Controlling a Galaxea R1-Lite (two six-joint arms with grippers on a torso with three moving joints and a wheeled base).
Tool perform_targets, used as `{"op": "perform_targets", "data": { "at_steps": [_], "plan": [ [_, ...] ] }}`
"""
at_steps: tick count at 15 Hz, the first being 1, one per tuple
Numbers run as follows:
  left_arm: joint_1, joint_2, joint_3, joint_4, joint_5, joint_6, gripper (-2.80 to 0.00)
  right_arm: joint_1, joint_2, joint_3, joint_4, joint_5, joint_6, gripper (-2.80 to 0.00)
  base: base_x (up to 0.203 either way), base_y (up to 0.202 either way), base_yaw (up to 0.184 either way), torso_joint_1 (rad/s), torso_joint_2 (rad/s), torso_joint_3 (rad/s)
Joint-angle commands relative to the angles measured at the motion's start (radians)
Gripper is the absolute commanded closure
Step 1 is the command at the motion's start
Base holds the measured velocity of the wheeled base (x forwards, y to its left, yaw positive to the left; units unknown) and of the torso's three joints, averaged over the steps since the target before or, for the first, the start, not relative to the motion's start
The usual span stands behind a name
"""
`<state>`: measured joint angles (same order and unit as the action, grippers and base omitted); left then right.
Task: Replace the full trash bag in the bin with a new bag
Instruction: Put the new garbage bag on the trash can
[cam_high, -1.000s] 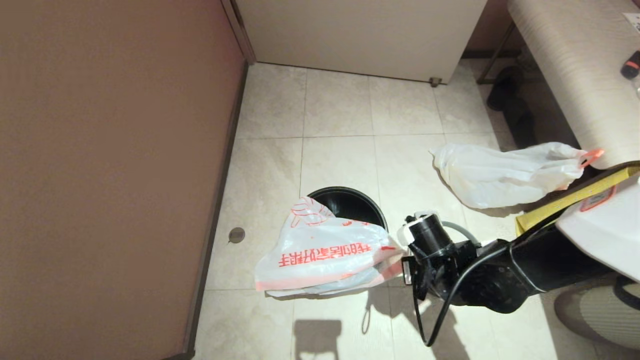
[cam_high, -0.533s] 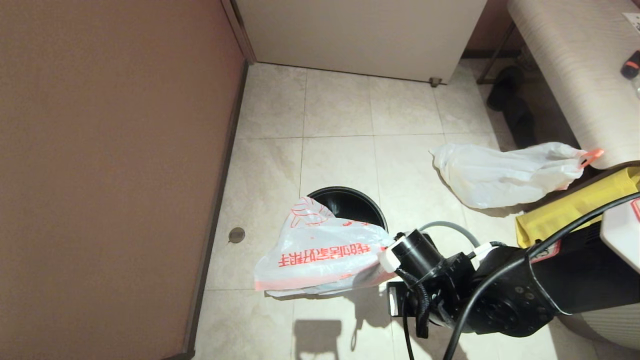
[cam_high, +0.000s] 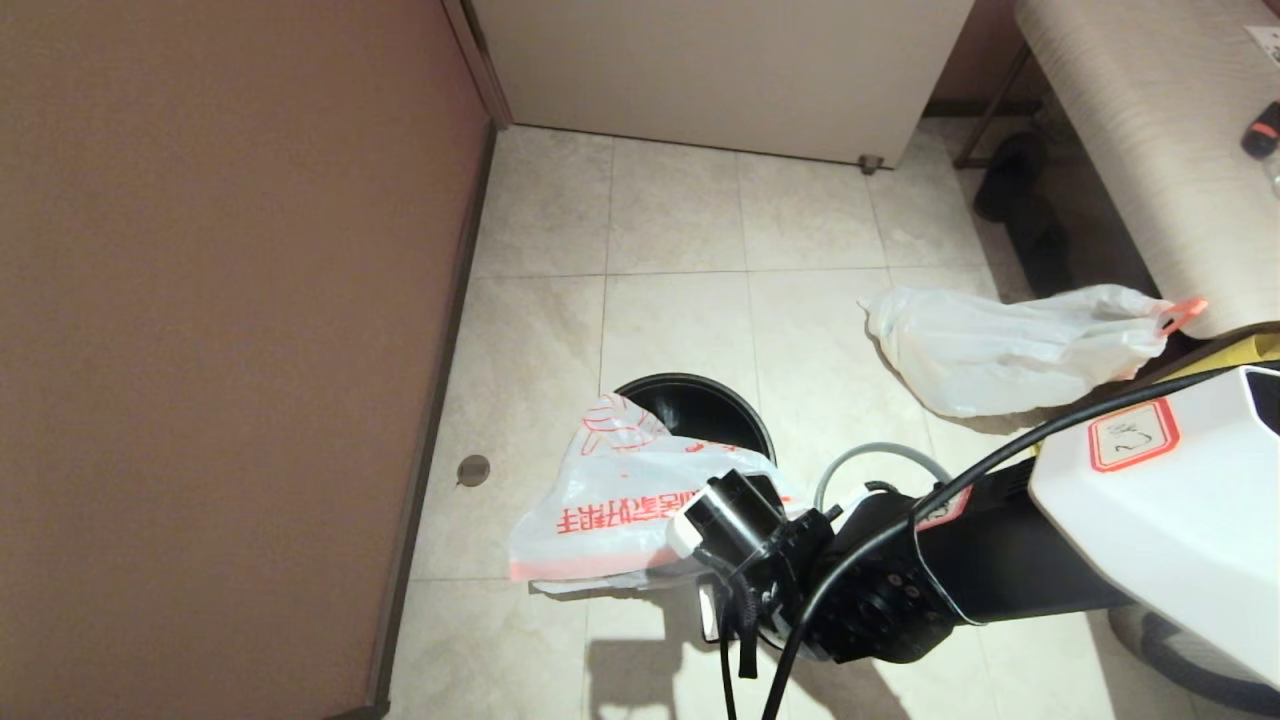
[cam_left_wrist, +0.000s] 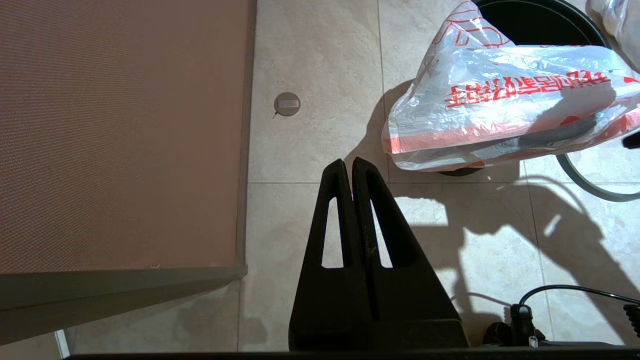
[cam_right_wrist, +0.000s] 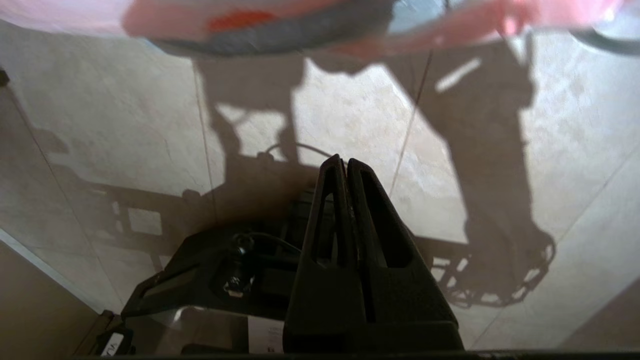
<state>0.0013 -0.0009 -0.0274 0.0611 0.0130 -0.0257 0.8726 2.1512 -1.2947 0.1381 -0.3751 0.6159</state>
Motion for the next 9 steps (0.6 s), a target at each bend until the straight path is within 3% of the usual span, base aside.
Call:
{"op": "perform_targets", "data": {
  "at_steps": [1, 5, 6, 8, 9],
  "plan": [
    [0.000, 0.001, 0.000, 0.000, 0.001, 0.000, 0.00, 0.004, 0.055, -0.054, -0.004, -0.005, -0.013, 0.00, 0.000, 0.000, 0.000, 0.000, 0.00, 0.000],
    [0.000, 0.001, 0.000, 0.000, 0.001, 0.000, 0.00, 0.016, 0.080, -0.091, -0.004, -0.007, -0.043, 0.00, 0.000, 0.000, 0.000, 0.000, 0.00, 0.000],
    [0.000, 0.001, 0.000, 0.000, 0.001, 0.000, 0.00, 0.030, 0.069, -0.072, -0.002, -0.012, -0.062, -2.80, 0.000, 0.000, 0.000, 0.000, 0.00, 0.000],
    [0.000, 0.001, 0.000, 0.000, 0.001, 0.000, 0.00, 0.058, 0.053, -0.006, -0.017, -0.057, -0.145, -2.80, 0.000, 0.000, 0.000, 0.000, 0.00, 0.000],
    [0.000, 0.001, 0.000, 0.000, 0.001, 0.000, 0.00, 0.081, 0.065, 0.013, -0.038, -0.123, -0.200, -2.80, 0.000, 0.000, 0.000, 0.000, 0.00, 0.000]
  ]
}}
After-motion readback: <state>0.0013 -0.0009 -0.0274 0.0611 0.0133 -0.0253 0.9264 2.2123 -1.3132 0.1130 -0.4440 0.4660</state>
